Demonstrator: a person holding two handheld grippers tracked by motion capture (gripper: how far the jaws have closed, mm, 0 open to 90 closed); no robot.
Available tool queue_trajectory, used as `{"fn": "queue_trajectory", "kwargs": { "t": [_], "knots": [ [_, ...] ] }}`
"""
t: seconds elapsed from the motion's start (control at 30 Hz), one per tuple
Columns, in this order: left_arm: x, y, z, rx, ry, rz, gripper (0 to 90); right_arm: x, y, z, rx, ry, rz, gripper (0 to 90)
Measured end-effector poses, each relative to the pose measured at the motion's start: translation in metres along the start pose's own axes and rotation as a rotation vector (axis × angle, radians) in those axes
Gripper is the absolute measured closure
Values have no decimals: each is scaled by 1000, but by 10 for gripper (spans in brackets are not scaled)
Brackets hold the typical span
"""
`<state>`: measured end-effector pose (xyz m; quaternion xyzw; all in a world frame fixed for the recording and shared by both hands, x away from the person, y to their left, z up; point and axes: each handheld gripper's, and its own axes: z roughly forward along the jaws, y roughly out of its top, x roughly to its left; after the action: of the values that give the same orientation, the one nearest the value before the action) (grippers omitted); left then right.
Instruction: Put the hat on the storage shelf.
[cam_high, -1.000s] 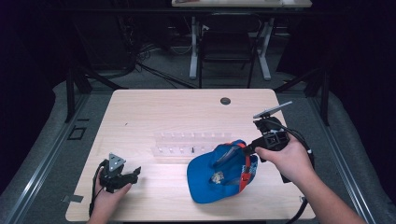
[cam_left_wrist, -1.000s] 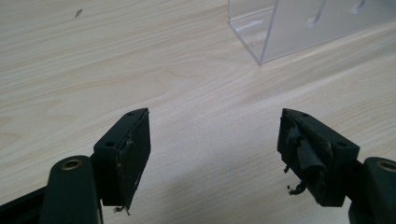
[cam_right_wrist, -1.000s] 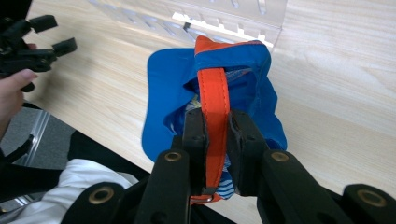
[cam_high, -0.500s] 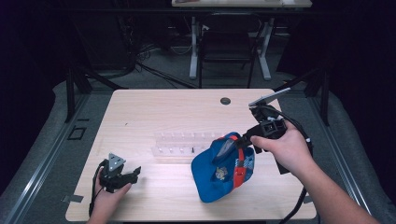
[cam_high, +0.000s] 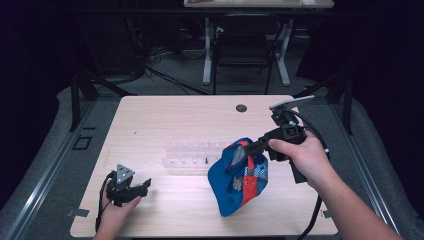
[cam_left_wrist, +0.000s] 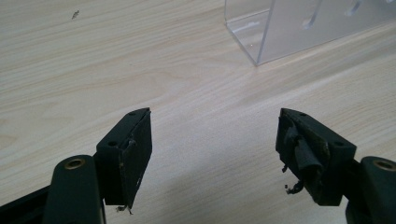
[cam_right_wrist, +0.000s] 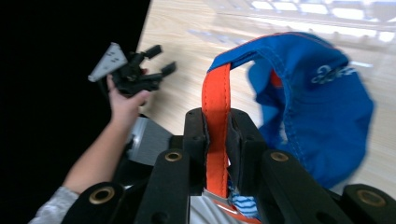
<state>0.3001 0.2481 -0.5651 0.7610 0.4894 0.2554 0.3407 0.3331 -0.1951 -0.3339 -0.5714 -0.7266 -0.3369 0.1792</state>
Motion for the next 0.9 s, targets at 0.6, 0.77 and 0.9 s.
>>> {"fn": "queue_trajectory", "kwargs": {
  "t": [0.6,0.77,0.9],
  "knots": [
    [0,0,0,-8,-2,5,279,6,7,-1,-71,237,44,787],
    [0,0,-1,-3,-2,14,279,7,13,-3,-104,268,53,788],
    [-1,1,-1,-3,-3,20,278,7,18,-6,-132,287,61,788]
  ]
}}
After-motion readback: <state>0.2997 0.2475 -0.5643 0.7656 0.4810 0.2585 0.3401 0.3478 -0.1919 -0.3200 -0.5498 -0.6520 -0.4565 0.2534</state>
